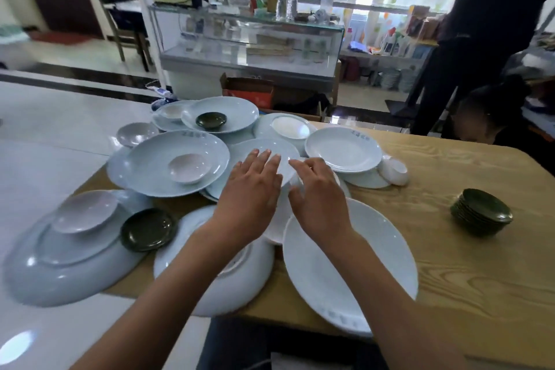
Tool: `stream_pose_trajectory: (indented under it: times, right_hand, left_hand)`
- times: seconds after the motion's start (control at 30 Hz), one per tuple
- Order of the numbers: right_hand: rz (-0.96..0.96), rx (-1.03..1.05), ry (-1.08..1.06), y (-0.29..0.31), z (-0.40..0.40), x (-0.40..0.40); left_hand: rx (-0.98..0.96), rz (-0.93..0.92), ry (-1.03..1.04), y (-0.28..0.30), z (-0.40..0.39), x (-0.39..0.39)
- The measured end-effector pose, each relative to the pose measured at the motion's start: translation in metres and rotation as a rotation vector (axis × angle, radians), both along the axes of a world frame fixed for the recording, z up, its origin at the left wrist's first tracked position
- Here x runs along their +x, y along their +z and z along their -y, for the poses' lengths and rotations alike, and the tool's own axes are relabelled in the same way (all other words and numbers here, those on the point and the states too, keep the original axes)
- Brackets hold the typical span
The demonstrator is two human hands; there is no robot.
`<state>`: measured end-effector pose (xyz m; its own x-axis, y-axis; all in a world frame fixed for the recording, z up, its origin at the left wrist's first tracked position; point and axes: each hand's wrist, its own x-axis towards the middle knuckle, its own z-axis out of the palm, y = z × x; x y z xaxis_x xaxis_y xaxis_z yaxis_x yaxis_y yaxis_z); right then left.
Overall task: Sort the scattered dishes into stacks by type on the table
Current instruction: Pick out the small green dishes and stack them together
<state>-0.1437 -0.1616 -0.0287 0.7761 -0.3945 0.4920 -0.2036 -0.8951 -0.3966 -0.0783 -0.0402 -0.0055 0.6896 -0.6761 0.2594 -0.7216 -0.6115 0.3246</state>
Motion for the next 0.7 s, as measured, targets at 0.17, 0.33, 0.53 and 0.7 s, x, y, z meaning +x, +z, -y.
stream_pose_trajectory:
  times: [0.17, 0.33, 0.53, 0.7]
  right_hand:
    - [-0.073, -0.083, 0.171, 0.001, -0.047, 0.031]
    - [-0.109, -0.060, 0.288, -0.003, -0.088, 0.054]
    - [-0.112, -0.029, 0.369, -0.012, -0.122, 0.066]
    - [-0.116, 0.013, 0.373, -0.018, -0.135, 0.069]
  left_hand:
    - [-0.083, -0.115, 0.129, -0.004, -0.068, 0.016]
    - [-0.156, -0.114, 0.249, -0.019, -0.120, 0.028]
    - [-0.123, -0.085, 0.288, -0.039, -0.167, 0.026]
    - [-0.048, -0.056, 0.275, -0.058, -0.188, 0.028]
